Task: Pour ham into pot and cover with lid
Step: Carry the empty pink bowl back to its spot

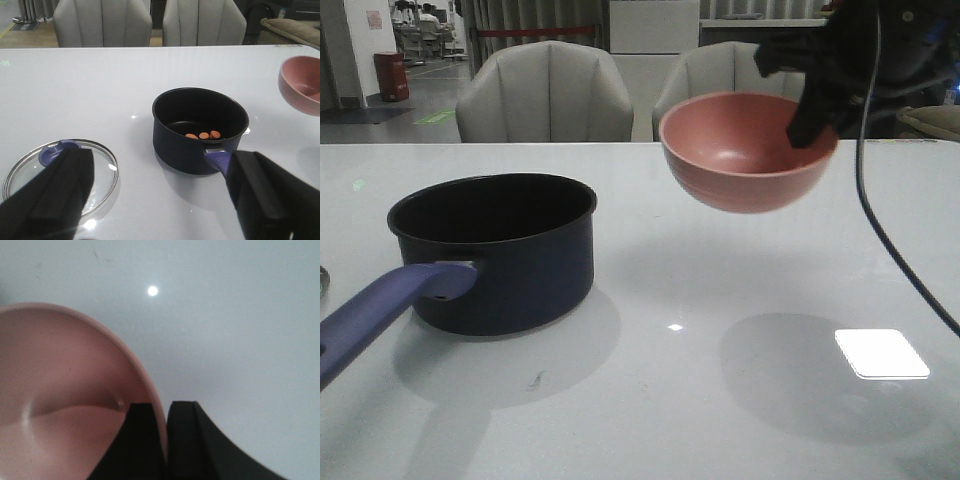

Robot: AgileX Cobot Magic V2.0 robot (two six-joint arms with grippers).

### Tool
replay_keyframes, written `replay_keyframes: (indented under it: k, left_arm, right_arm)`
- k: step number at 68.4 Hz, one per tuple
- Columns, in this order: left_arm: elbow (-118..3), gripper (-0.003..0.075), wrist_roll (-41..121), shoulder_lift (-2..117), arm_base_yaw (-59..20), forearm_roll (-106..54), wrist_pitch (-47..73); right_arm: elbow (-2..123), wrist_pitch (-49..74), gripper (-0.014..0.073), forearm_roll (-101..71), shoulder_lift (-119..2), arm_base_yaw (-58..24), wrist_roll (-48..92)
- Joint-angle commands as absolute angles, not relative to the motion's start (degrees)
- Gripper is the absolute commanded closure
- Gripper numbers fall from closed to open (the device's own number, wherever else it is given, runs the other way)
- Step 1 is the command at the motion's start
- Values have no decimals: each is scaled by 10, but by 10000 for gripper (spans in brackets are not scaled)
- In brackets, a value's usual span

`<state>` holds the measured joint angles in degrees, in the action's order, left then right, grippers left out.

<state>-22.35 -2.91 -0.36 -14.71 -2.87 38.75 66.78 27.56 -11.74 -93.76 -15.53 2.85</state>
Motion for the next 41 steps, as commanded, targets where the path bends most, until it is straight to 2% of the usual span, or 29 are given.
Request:
replay_keyframes:
  k: [1, 19, 23, 27, 36, 41]
  left_arm:
    - [-238, 148, -32, 1, -151, -35, 346]
    - [-238, 148, -32, 1, -151, -35, 346]
    - [-238, 148, -32, 1, -151, -35, 346]
    - [-238, 148, -32, 1, -151, -35, 346]
    - [-238, 148, -32, 1, -151, -35, 346]
    - [-238, 148, -32, 1, -151, -35, 346]
  right_arm:
    - [684, 288, 459, -126, -933, -138, 31]
    - [684, 321, 454, -127, -992, -135, 31]
    - [684, 323, 429, -127, -1001, -135, 31]
    - [684, 326, 373, -127, -1009, -135, 31]
    - [684, 328, 174, -127, -1017, -135, 31]
    - [685, 323, 101, -124, -1012, -135, 31]
